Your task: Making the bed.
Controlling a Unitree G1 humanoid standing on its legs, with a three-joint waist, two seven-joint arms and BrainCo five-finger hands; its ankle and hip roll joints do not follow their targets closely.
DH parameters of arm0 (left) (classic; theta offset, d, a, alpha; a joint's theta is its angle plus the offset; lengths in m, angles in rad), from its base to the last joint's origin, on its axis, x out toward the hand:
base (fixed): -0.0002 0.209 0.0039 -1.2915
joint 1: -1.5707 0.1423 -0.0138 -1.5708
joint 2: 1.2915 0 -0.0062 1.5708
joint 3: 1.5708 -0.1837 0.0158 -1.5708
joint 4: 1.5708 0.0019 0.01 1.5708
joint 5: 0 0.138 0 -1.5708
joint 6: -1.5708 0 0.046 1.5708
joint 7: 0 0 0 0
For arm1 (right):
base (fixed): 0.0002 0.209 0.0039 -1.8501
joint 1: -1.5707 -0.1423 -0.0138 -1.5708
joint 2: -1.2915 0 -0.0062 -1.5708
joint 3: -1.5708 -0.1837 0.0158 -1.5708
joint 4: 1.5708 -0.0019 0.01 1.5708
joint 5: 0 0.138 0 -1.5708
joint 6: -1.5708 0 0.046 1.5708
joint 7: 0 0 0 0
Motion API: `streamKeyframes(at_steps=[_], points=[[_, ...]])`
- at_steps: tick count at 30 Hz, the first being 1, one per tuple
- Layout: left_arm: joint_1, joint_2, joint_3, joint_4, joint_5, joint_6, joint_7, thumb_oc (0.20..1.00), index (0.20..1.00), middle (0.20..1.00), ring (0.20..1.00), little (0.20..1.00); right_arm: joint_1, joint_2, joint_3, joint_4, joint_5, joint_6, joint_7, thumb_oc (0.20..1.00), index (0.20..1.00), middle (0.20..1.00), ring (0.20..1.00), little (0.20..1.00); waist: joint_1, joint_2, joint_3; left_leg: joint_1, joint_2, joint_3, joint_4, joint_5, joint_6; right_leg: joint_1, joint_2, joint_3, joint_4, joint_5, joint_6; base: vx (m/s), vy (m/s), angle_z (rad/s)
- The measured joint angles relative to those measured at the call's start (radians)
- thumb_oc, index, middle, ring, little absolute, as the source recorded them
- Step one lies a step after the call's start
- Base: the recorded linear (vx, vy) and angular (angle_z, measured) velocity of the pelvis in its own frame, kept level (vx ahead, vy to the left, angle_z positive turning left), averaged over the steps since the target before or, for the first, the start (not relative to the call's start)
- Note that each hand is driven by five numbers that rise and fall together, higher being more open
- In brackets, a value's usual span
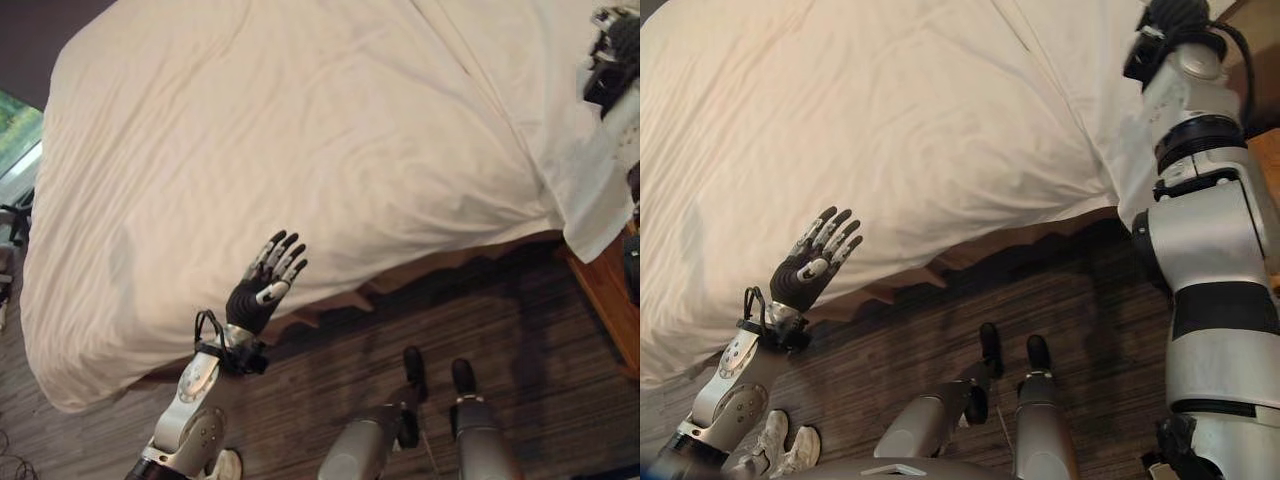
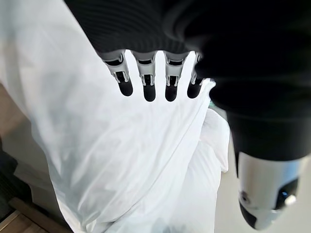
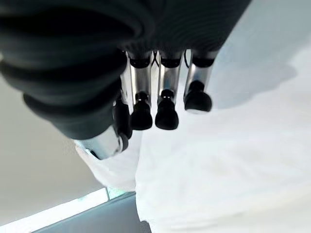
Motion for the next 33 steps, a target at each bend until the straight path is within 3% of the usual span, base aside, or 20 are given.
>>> streamKeyframes(at_steps=[5, 11, 15, 22, 25, 27, 29, 31, 33], points=[[0.001, -0.034, 0.001, 0.041, -0.001, 0.0, 0.01, 1.0, 1.0, 1.0, 1.0, 1.0, -0.012, 0.08, 0.057, -0.104, -0.003, -0.011, -0.004, 0.2, 0.2, 0.2, 0.2, 0.2, -0.001, -0.001, 0.001, 0.0, 0.003, -0.001, 0.0, 0.0, 0.0, 0.0, 0.004, -0.001, 0.0, -0.001, 0.001, 0.0, 0.0, 0.0], [0.001, -0.039, 0.002, 0.058, -0.003, 0.001, 0.019, 1.0, 1.0, 1.0, 1.0, 1.0, -0.013, 0.147, 0.052, -0.087, -0.003, -0.01, -0.008, 0.2, 0.2, 0.2, 0.2, 0.2, -0.001, -0.005, 0.003, -0.015, 0.007, -0.01, 0.001, 0.001, 0.0, -0.014, 0.006, -0.014, 0.0, -0.003, 0.005, 0.0, -0.007, 0.06], [0.011, -0.039, 0.002, 0.07, -0.003, 0.001, 0.038, 1.0, 1.0, 1.0, 1.0, 1.0, -0.015, 0.104, 0.012, -0.009, -0.004, -0.005, -0.031, 0.2, 0.2, 0.2, 0.2, 0.2, 0.005, -0.006, 0.005, -0.044, 0.003, -0.02, 0.0, 0.008, 0.0, -0.044, 0.002, -0.021, 0.01, -0.001, 0.002, -0.01, -0.015, 0.06], [0.013, -0.039, 0.004, 0.075, -0.005, -0.004, 0.037, 1.0, 1.0, 1.0, 1.0, 1.0, -0.022, -0.106, -0.047, 0.117, -0.047, 0.013, -0.037, 0.2, 0.2, 0.2, 0.2, 0.2, 0.054, -0.006, 0.006, -0.103, -0.003, -0.017, 0.003, 0.016, 0.003, -0.115, -0.003, -0.017, 0.033, -0.008, 0.009, -0.01, -0.006, -0.01], [0.057, -0.038, 0.005, 0.077, -0.005, -0.005, 0.037, 1.0, 1.0, 1.0, 1.0, 1.0, -0.027, -0.184, -0.088, 0.114, -0.04, 0.009, -0.039, 0.2, 0.2, 0.2, 0.2, 0.2, 0.058, 0.0, 0.009, -0.137, -0.006, -0.003, 0.002, 0.021, 0.006, -0.158, -0.004, -0.007, 0.046, -0.003, 0.002, -0.01, 0.028, -0.08], [0.064, -0.039, 0.004, 0.076, -0.004, -0.005, 0.035, 1.0, 1.0, 1.0, 1.0, 1.0, -0.005, -0.222, -0.134, 0.104, -0.006, -0.006, -0.032, 0.2, 0.2, 0.2, 0.2, 0.2, 0.056, 0.004, 0.012, -0.152, -0.008, 0.01, 0.001, 0.02, 0.005, -0.185, -0.004, 0.005, 0.059, -0.015, 0.014, -0.01, 0.044, -0.11], [0.072, -0.053, 0.001, 0.075, -0.005, -0.012, 0.035, 1.0, 1.0, 1.0, 1.0, 1.0, 0.047, -0.245, -0.203, 0.075, 0.048, -0.045, -0.033, 0.2, 0.2, 0.2, 0.2, 0.2, 0.056, 0.009, 0.015, -0.174, -0.014, 0.022, -0.002, 0.02, 0.005, -0.222, -0.005, 0.018, 0.08, -0.022, 0.013, 0.0, 0.035, -0.13], [0.058, -0.073, -0.029, 0.074, -0.003, -0.01, 0.032, 1.0, 1.0, 1.0, 1.0, 1.0, 0.135, -0.24, -0.281, 0.062, 0.103, -0.066, -0.028, 0.2, 0.2, 0.2, 0.2, 0.2, 0.048, 0.034, 0.031, -0.182, -0.021, 0.03, -0.007, 0.023, 0.009, -0.237, -0.007, 0.031, 0.094, -0.019, 0.01, -0.01, 0.036, -0.15], [0.054, -0.074, -0.035, 0.073, -0.003, -0.01, 0.031, 1.0, 1.0, 1.0, 1.0, 1.0, 0.231, -0.218, -0.338, 0.078, 0.139, -0.06, -0.02, 0.2, 0.2, 0.2, 0.2, 0.2, 0.046, 0.039, 0.034, -0.182, -0.024, 0.035, -0.007, 0.023, 0.009, -0.241, -0.007, 0.04, 0.104, -0.019, 0.01, 0.04, 0.06, -0.15]])
